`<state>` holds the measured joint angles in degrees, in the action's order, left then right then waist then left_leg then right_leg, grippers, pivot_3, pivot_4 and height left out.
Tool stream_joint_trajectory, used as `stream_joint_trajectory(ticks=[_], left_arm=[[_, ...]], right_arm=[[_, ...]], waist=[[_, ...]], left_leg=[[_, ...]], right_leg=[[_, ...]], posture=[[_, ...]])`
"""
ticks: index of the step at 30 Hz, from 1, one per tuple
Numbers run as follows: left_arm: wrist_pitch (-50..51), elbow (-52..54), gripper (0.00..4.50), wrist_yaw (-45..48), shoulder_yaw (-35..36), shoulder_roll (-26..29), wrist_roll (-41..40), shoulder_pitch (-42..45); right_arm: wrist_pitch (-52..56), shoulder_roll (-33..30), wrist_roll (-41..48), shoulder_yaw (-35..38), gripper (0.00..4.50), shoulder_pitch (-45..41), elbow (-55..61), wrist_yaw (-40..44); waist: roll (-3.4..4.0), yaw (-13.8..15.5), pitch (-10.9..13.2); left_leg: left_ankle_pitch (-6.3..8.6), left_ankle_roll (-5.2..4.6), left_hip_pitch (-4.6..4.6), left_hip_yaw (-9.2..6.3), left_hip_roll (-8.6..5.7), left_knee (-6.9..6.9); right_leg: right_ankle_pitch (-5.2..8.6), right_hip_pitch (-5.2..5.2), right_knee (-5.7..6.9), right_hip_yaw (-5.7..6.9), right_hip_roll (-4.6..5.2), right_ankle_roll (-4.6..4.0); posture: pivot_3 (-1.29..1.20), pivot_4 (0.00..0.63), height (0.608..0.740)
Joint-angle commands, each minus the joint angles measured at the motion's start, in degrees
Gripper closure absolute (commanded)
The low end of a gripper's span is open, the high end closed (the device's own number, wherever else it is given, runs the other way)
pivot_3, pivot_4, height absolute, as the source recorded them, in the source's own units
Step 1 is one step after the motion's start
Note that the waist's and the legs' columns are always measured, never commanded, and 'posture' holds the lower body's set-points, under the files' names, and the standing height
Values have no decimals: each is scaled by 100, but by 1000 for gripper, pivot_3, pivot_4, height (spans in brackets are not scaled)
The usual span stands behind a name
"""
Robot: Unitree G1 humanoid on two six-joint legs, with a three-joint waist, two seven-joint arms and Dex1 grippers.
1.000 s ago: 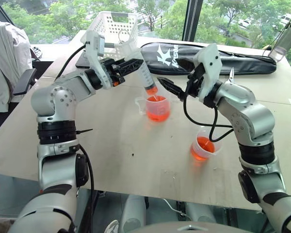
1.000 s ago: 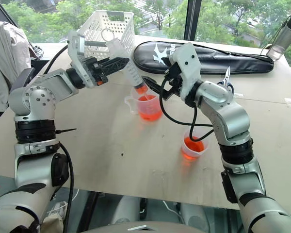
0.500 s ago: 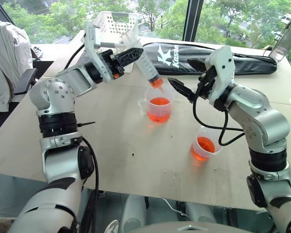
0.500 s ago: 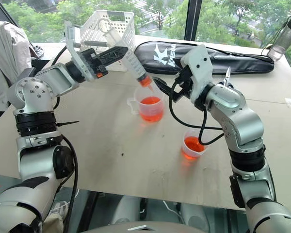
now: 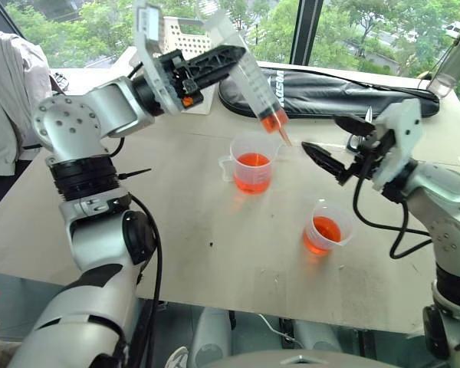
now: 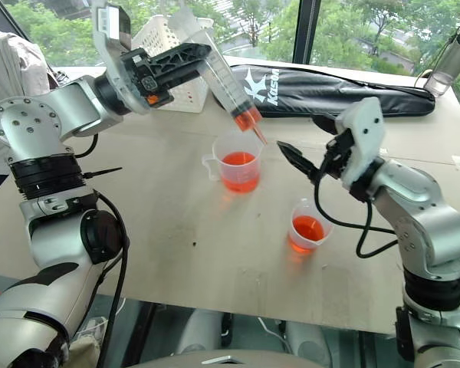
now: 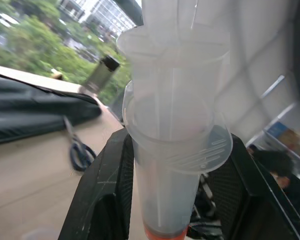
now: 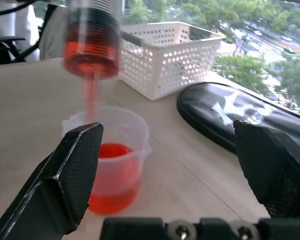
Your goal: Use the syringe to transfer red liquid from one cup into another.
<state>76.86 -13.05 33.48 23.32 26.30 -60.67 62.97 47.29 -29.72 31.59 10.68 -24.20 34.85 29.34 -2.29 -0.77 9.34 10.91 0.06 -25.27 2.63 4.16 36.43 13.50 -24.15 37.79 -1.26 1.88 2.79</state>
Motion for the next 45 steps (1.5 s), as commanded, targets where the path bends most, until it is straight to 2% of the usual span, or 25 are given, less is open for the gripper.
stream_joint_trajectory(ticks=[1,4,10,14,19,22,27,32,38,45], left_arm=[[12,490,2983,165,-407,-218,-146,81],[-161,627,2983,362,-733,-397,-59,48],[-957,860,2983,1347,-1977,-559,616,-3],[-1407,873,2983,1982,-2529,-589,970,32],[-2333,1014,2983,2776,-3303,-578,1684,17],[-3288,1069,2983,3273,-3851,-545,2385,-66],[-3638,1009,2983,3536,-3998,-726,2634,-92],[-3734,967,2983,3708,-4005,-830,2744,-77],[-4048,942,2983,3892,-4196,-971,3028,-95],[-4217,916,2983,3972,-4272,-1045,3246,-139]], right_arm=[[118,-336,290,768,0,357,472,-88],[301,-660,546,1312,0,790,606,-54],[973,-1579,1664,2976,0,2401,1198,636],[999,-1769,1964,3451,0,2831,1286,593],[928,-1870,2172,3582,0,2881,1284,338],[962,-1963,2423,3684,0,2839,1250,202],[1051,-2244,3647,3904,0,2579,1096,-198],[879,-2815,4791,3809,0,2128,803,-612],[613,-3367,5626,2852,0,1169,294,-1021],[378,-3424,6305,2350,0,801,158,-1359]], waist=[[0,11,0],[1,48,0],[10,69,1],[12,-3,2],[12,9,2],[12,20,2],[15,24,4],[17,19,6],[18,16,6],[18,27,6]], left_leg=[[0,0,2,-2,0,1],[0,0,3,-4,-4,2],[1,-1,11,-3,-7,-2],[1,-2,37,0,-6,-2],[1,-2,53,2,-7,3],[1,-2,48,4,-9,5],[5,-8,37,4,-9,1],[6,-10,40,4,-8,1],[6,-11,39,7,-9,6],[7,-12,34,3,-8,2]], right_leg=[[0,1,2,1,-1,0],[1,8,-1,2,1,-1],[1,19,-14,0,2,-1],[3,41,-15,-8,-1,-1],[16,50,-14,-18,-3,-23],[16,50,-19,-21,-1,-24],[4,49,-33,-20,-2,-3],[4,50,-34,-21,-3,-2],[4,52,-34,-25,-2,-2],[3,51,-39,-21,-3,-1]], posture=[[0,150,724],[0,150,724],[0,150,724],[0,150,724],[0,150,724],[0,150,724],[0,150,724],[0,150,724],[0,150,724],[0,150,724]])
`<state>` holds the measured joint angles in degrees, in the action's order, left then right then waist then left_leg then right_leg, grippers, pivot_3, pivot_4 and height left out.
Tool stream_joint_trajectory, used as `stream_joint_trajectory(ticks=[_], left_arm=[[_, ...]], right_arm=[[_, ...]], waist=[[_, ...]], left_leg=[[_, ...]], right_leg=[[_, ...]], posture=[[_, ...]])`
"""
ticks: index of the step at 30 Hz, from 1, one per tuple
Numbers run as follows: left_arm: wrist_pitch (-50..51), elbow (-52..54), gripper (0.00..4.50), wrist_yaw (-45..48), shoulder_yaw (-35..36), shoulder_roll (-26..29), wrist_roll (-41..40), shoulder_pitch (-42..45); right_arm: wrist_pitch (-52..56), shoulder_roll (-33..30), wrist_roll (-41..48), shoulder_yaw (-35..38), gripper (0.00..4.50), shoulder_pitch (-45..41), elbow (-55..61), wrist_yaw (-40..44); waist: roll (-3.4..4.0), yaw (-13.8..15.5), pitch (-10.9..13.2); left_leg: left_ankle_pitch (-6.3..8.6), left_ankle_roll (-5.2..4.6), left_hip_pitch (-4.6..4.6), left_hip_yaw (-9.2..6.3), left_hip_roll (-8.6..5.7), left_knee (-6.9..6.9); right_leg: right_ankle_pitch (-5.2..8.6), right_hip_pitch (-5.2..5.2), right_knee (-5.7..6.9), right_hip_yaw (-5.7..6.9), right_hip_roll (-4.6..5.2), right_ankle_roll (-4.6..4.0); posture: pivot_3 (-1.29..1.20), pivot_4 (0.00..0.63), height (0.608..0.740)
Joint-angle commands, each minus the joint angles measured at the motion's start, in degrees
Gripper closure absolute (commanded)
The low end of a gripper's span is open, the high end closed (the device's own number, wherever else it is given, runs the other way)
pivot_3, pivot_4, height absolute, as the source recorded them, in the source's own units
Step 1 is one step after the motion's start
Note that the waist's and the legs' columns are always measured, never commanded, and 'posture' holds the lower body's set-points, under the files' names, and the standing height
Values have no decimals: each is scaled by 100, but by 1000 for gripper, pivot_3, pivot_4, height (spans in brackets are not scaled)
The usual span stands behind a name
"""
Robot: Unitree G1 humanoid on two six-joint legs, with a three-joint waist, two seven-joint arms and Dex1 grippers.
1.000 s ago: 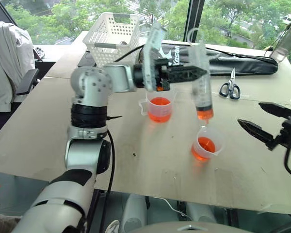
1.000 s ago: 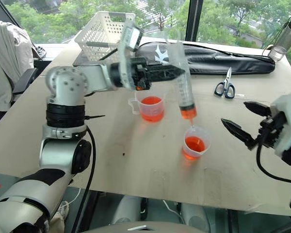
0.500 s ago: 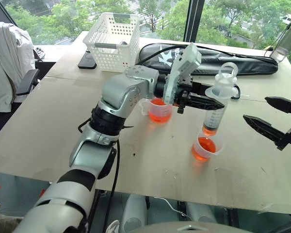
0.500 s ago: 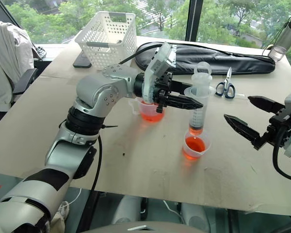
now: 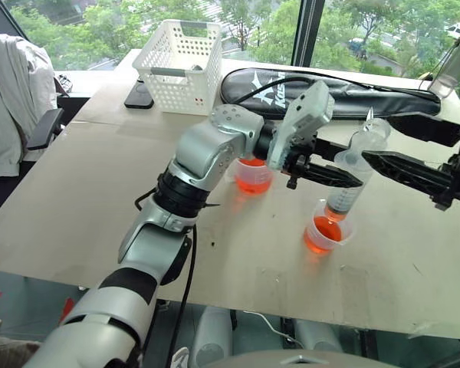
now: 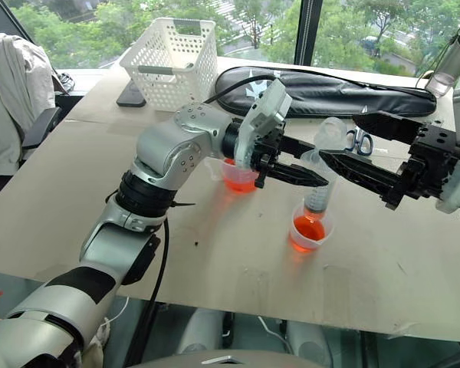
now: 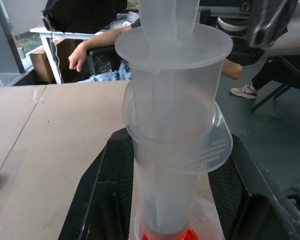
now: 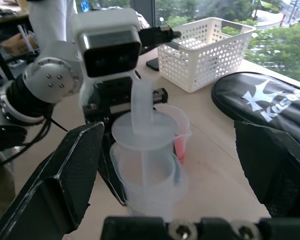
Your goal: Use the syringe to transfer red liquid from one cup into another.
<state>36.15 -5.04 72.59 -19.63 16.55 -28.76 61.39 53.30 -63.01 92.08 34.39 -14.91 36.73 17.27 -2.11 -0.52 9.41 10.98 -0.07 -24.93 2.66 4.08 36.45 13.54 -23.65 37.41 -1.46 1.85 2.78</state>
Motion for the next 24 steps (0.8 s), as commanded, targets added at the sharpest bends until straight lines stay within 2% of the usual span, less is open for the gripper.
stream_joint_trajectory(ticks=[1,2,9,10,24], left_arm=[[-163,131,2983,70,17,-71,76,11],[-190,146,2983,87,4,-66,103,2],[-284,161,2983,149,1,-104,193,-37],[-288,163,2983,150,5,-113,200,-42],[-62,124,2983,-18,361,-415,-40,134]], right_arm=[[-239,-96,263,-54,530,-131,-27,-182],[-253,-91,269,-81,836,-131,-35,-206],[-221,-121,160,-110,4266,61,13,-152],[-216,-122,114,-109,4452,99,46,-120],[-231,-285,-178,-389,4452,457,343,203]], waist=[[0,1,0],[0,0,0],[0,-3,0],[0,-3,0],[0,-2,0]], left_leg=[[0,0,-1,0,0,0],[0,-1,-1,1,0,1],[0,-1,2,0,1,2],[0,-1,1,1,1,2],[0,-1,2,2,1,3]], right_leg=[[0,0,-1,0,0,0],[0,0,-1,-1,1,1],[0,0,2,0,0,1],[-1,0,2,0,0,1],[-1,0,2,-1,0,1]], posture=[[0,150,724],[0,150,724],[0,150,724],[0,150,724],[0,150,724]])
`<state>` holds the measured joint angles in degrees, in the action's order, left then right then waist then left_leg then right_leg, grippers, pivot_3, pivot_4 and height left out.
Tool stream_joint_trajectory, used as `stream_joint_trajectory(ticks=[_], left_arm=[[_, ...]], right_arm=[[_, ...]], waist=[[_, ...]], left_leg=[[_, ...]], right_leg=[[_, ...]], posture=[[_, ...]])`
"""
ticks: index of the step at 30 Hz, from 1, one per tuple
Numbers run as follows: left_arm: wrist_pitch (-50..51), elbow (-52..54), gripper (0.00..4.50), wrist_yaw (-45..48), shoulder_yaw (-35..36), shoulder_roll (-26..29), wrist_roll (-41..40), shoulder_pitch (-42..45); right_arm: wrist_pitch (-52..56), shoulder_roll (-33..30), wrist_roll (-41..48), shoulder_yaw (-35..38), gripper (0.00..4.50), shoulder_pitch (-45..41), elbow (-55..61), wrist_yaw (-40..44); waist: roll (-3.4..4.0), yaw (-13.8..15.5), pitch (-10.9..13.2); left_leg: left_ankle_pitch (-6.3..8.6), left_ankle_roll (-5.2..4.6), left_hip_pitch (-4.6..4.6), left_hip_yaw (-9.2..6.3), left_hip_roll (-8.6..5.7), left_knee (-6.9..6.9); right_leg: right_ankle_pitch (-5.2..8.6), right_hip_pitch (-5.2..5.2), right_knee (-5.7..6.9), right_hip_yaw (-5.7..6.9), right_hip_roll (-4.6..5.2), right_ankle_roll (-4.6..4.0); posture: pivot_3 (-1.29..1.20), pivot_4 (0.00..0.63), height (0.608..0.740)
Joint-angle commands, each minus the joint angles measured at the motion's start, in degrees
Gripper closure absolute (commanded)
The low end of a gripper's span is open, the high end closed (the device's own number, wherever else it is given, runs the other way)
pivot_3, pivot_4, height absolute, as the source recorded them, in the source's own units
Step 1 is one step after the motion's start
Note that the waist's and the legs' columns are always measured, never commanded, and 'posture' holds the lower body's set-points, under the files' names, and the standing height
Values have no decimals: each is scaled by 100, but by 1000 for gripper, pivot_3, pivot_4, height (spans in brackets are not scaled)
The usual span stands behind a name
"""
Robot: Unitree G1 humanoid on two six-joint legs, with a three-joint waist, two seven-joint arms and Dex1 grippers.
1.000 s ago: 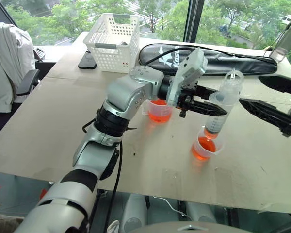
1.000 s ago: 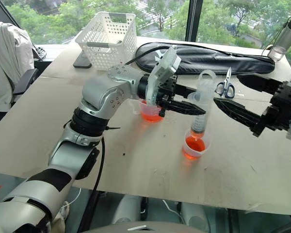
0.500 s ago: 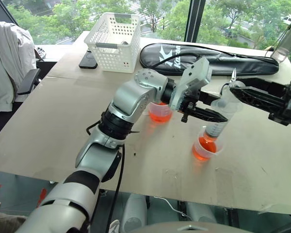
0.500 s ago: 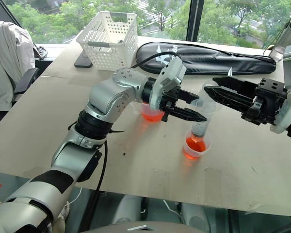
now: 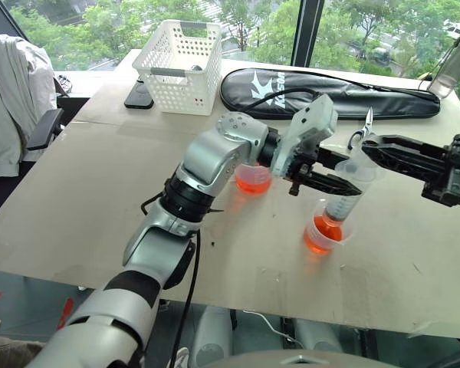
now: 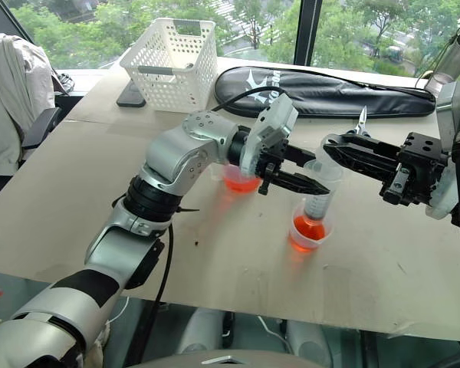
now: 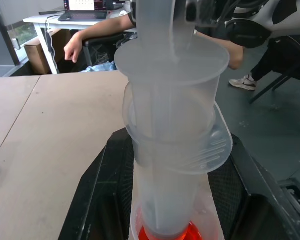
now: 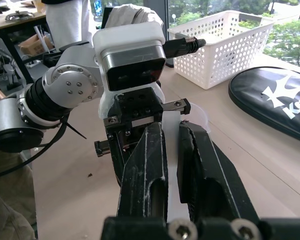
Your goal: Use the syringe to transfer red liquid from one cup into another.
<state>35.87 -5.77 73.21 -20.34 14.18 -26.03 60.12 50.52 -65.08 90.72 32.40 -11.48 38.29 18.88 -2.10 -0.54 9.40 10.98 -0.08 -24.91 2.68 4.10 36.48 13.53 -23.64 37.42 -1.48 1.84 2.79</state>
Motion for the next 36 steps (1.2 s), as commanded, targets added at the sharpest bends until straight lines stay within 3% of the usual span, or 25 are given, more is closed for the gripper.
stream_joint_trajectory(ticks=[1,14,22,29,36], left_arm=[[-15,200,2983,-104,459,-205,-332,276],[243,161,2983,-377,740,-403,-446,421],[422,253,2983,-403,793,-408,-506,379],[822,347,2983,-545,1026,-318,-782,350],[1776,209,2983,-1093,1782,-167,-1416,419]], right_arm=[[32,-60,-54,-251,4452,130,218,35],[-219,157,-597,-854,4452,759,699,32],[-451,168,-781,-720,4452,907,753,64],[-897,391,-11,-291,4452,590,454,87],[-1090,562,-31,288,1388,800,462,142]], waist=[[0,0,0],[0,0,0],[0,0,0],[0,-3,0],[0,-3,0]], left_leg=[[0,0,0,0,0,0],[0,0,-1,-1,0,2],[0,0,0,-1,0,3],[0,0,0,-1,0,3],[0,0,3,-5,0,4]], right_leg=[[0,0,0,0,0,0],[0,0,0,1,-1,1],[0,0,1,1,-1,1],[0,0,2,0,-2,1],[1,1,8,2,-2,3]], posture=[[0,150,724],[0,150,724],[0,150,724],[0,150,724],[0,150,724]])
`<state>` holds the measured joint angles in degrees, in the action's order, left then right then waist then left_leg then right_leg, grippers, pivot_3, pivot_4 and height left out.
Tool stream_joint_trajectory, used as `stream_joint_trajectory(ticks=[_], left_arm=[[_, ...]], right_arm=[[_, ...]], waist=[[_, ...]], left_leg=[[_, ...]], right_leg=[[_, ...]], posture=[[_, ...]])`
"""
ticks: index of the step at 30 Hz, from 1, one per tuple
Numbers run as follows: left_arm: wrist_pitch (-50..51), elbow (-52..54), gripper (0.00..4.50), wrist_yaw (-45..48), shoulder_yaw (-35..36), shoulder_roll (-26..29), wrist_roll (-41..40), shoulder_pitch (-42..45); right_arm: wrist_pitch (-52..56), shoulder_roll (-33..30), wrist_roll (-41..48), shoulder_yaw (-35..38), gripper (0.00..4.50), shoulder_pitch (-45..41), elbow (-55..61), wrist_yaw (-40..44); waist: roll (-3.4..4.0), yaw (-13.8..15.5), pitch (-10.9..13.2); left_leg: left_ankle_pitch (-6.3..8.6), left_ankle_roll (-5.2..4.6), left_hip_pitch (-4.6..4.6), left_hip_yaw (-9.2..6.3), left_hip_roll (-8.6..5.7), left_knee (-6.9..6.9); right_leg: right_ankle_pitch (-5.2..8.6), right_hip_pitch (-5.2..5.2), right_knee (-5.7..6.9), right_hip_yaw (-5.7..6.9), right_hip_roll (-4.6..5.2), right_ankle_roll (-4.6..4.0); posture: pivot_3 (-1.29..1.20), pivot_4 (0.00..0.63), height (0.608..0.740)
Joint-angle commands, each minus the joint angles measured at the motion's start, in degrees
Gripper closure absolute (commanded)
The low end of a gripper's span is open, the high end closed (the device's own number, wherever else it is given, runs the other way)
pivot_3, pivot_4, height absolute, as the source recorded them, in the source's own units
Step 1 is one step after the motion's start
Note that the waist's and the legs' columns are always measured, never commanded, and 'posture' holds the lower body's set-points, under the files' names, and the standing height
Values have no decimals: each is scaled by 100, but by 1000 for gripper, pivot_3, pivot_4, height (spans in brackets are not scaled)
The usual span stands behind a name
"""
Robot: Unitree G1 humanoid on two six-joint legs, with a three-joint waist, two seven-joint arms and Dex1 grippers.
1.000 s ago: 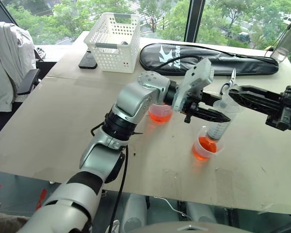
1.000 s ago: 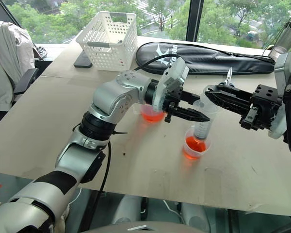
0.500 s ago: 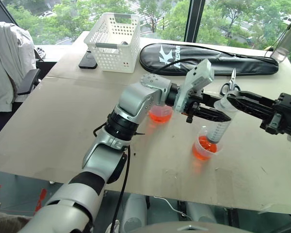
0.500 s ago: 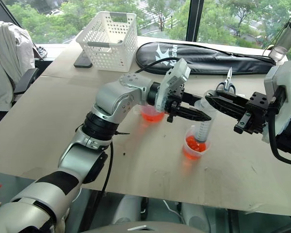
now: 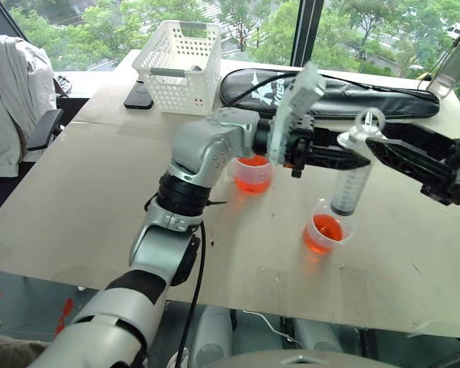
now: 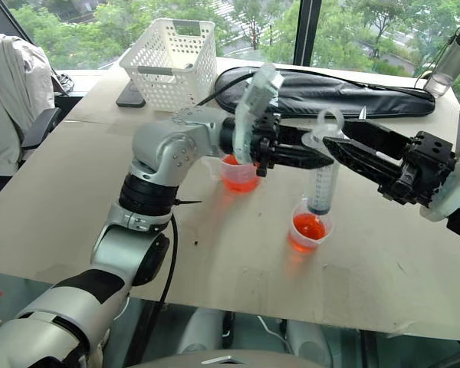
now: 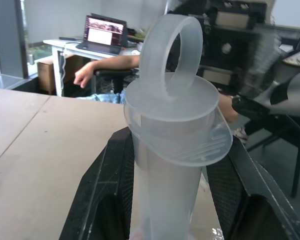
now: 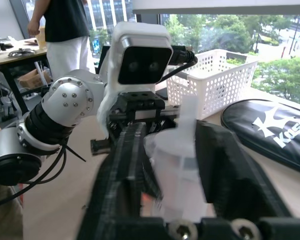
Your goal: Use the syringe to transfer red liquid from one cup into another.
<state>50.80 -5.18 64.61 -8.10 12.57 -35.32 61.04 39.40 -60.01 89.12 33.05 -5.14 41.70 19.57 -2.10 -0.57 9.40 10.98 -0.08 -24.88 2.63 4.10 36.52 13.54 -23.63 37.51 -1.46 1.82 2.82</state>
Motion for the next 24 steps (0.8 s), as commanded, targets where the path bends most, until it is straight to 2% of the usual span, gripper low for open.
stream_joint_trajectory(ticks=[1,3,4,9,16,20,22,24], left_arm=[[449,134,2983,-353,701,16,-603,334],[813,39,2983,-651,1049,66,-858,377],[1035,-36,2983,-827,1271,112,-1016,411],[2175,-665,2983,-1874,2530,426,-1794,688],[3294,-1218,2983,-3128,3796,1387,-2170,951],[3944,-1736,2983,-3027,3877,2449,-2163,972],[4143,-1673,2983,-2595,3411,3145,-2410,712],[4170,-1534,2983,-2277,3102,3577,-2426,411]], right_arm=[[2,84,127,342,890,239,130,67],[-20,158,114,635,122,422,125,101],[-16,204,110,802,34,545,126,147],[85,454,49,1239,34,1323,227,505],[22,775,-651,918,34,1896,362,916],[-74,875,-1081,712,34,2094,532,1235],[-276,1054,-1329,620,34,2168,702,1463],[-542,1257,-1613,565,34,2218,875,1678]], waist=[[0,1,0],[-1,2,0],[-1,9,0],[-1,-9,0],[0,-22,0],[-2,-25,1],[-6,-20,2],[-5,-18,0]], left_leg=[[0,0,0,0,0,0],[0,0,-2,-1,0,2],[0,0,-2,1,0,3],[0,0,7,-4,2,4],[0,1,14,-5,4,4],[0,1,13,-4,4,3],[0,2,13,-2,4,2],[0,2,14,-2,5,-2]], right_leg=[[0,0,1,0,0,0],[-1,0,1,1,0,0],[-1,0,2,0,0,0],[9,6,7,3,-2,16],[12,6,17,3,-4,21],[12,5,16,4,-4,20],[10,5,15,4,-2,16],[2,2,16,7,0,2]], posture=[[0,150,724],[0,150,724],[0,150,724],[0,150,724],[0,150,724],[0,150,724],[0,150,724],[0,150,724]])
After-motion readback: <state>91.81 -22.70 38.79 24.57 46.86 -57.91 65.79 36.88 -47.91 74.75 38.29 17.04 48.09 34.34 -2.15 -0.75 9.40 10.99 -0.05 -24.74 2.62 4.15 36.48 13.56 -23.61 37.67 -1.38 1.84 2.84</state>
